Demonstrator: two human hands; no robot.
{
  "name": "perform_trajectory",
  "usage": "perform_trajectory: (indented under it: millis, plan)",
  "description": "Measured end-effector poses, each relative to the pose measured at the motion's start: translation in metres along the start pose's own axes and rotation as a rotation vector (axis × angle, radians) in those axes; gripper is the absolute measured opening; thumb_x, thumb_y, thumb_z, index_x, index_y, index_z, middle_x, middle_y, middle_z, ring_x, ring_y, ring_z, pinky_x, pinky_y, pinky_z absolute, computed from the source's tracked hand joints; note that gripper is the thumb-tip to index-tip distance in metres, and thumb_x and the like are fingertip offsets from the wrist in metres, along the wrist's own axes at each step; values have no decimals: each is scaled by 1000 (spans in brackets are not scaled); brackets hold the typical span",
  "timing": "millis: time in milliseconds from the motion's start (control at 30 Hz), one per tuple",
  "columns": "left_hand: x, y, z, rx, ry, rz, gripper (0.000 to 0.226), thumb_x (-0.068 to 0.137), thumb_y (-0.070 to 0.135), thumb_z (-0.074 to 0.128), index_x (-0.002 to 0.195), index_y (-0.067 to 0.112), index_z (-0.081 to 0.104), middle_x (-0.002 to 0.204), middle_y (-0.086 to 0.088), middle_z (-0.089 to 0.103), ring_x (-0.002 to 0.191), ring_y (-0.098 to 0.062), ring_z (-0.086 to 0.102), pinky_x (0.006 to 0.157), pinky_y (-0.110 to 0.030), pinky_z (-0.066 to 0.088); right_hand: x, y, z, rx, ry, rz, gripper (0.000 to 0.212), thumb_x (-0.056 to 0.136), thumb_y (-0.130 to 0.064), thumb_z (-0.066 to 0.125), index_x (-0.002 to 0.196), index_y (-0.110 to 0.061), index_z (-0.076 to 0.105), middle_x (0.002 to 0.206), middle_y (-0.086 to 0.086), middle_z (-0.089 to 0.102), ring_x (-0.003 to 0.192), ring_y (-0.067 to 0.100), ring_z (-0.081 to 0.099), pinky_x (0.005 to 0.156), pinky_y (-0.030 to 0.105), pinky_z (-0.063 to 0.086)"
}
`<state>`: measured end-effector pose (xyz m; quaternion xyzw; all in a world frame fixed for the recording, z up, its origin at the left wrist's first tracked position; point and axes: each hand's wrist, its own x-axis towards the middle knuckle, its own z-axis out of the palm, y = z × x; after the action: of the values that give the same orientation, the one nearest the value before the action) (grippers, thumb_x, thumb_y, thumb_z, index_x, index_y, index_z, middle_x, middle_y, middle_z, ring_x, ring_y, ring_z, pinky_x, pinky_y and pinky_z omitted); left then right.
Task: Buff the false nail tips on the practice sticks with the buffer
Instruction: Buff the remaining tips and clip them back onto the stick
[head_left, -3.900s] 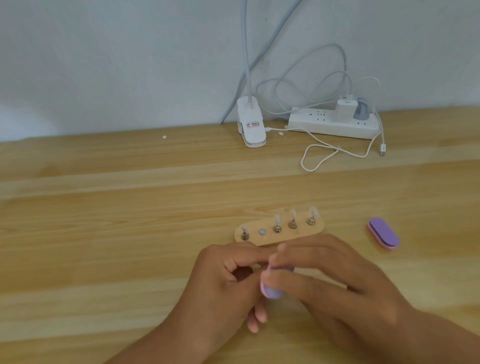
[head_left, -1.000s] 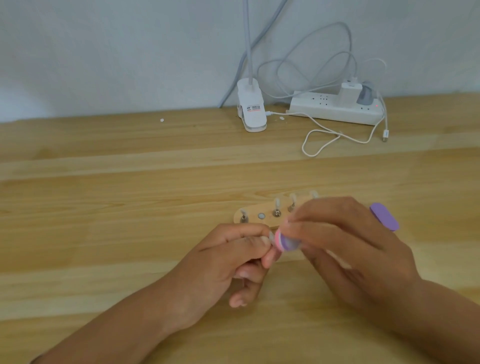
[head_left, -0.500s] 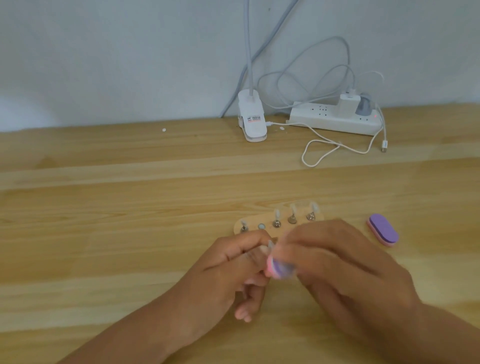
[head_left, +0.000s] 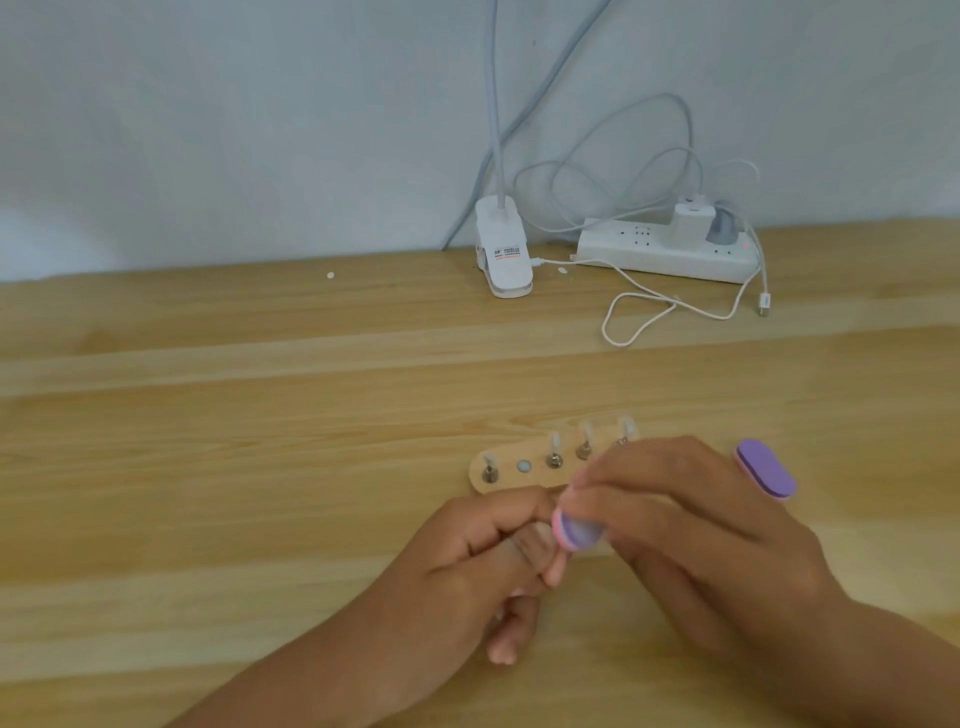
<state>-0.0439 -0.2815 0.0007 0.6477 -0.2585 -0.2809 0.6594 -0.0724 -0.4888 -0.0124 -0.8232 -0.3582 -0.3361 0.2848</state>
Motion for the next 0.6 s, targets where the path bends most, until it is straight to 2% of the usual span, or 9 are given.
perform_trajectory:
  millis: [100,200,233,333,467,600]
  plan:
    - [0,0,1,-24,-11,3,23,95,20,47,76,13,60,61,-2,48,44,-12,43,45,-24,34,-6,-7,5,19,-25,-48,24,97,-6,62,120,-10,71,122,1,64,116,20,61,95,30,49]
    - [1,-2,-1,16,2,13,25,95,25,50,76,11,58,62,-16,39,42,-13,43,47,-26,32,-3,2,1,5,-20,8,23,95,1,59,113,-6,73,117,2,64,109,16,62,90,30,49]
    - [1,-2,-1,29,3,19,27,95,28,51,76,11,57,62,-16,39,42,-13,43,47,-25,32,-2,2,1,7,-7,20,25,94,2,58,114,-6,71,116,3,64,107,16,62,89,30,49]
    - [2,-3,0,33,3,31,34,91,33,52,88,1,60,62,-3,48,43,-11,44,46,-23,36,-2,-3,6,14,8,-56,29,92,2,60,119,-6,68,117,5,65,109,21,64,92,29,49]
    - [2,-5,-1,94,19,40,27,92,37,52,75,17,59,58,-17,44,42,-17,44,48,-22,37,-1,6,1,-4,-15,-2,30,87,8,61,114,-2,68,112,6,66,105,19,63,88,31,51]
    - [-1,-5,-1,114,22,51,32,93,36,54,77,9,58,59,-17,45,42,-15,45,47,-22,36,-2,3,1,-4,-34,-40,33,84,9,65,114,-4,69,110,10,67,105,21,63,92,29,48]
